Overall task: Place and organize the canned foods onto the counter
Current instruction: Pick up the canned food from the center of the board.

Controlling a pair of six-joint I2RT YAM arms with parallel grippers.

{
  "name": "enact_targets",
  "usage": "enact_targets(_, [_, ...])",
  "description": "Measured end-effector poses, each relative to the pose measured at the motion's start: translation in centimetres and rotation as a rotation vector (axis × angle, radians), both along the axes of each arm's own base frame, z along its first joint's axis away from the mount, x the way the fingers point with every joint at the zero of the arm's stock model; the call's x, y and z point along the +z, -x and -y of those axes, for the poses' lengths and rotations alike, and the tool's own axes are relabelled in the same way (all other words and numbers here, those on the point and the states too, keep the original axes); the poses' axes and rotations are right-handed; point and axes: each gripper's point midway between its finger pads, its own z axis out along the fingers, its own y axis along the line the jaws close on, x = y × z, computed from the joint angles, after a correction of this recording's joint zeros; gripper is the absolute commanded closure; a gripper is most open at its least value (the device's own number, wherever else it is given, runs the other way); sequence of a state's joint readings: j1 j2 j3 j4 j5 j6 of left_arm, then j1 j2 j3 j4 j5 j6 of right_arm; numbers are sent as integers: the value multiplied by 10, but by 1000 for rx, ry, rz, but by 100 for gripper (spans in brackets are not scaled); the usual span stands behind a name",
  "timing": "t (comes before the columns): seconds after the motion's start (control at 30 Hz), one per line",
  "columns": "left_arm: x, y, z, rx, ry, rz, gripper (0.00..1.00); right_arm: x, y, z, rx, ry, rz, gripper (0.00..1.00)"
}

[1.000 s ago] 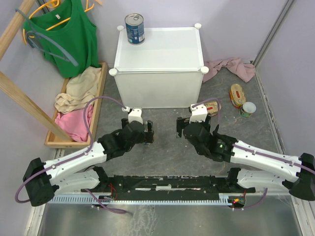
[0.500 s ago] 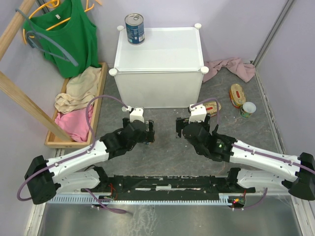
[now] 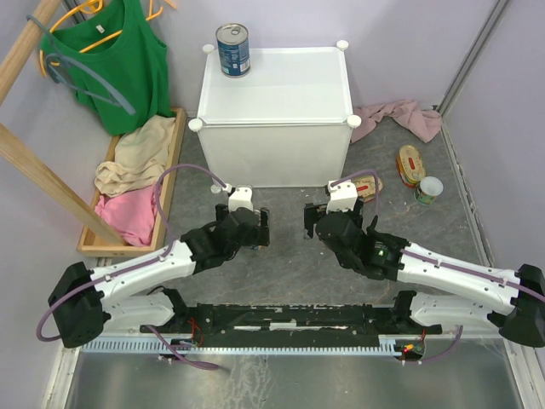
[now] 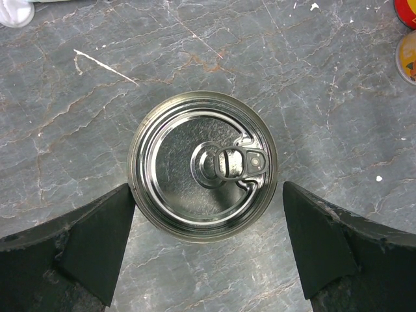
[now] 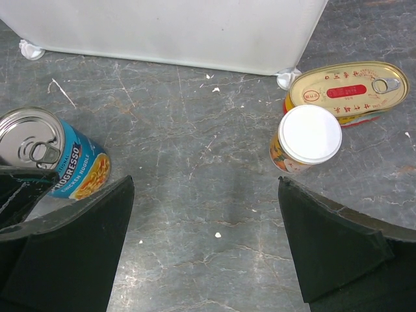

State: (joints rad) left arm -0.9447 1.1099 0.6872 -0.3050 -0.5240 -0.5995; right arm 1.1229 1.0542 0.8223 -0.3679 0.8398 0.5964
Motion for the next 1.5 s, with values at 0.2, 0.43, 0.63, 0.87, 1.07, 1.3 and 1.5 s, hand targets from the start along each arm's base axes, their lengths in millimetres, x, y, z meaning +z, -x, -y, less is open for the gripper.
enact_targets(0.2, [-6, -5, 2, 14, -16, 5, 1, 0, -1, -1, 0, -5, 2, 0])
enact_targets(0.43, [-11, -8, 2, 23, -31, 6, 1, 1, -1, -2, 0, -7, 4, 0])
enact_targets(0.63, [-8, -13, 3, 39, -23, 28, 1, 1, -1, -2, 0, -10, 5, 0])
enact_targets(0.87, [-8, -17, 4, 52, -26, 42, 1, -1, -1, -2, 0, -6, 3, 0])
enact_targets(1.07, [-10, -18, 4, 58, -26, 48, 0, -5, 0, 0, 0, 3, -2, 0])
enact_targets(1.3, [-11, -21, 5, 67, -30, 55, 0, -5, 0, -1, 0, 2, -1, 0])
enact_targets(1.5, [-14, -23, 6, 72, -39, 58, 0, -5, 0, 0, 0, 2, -1, 0])
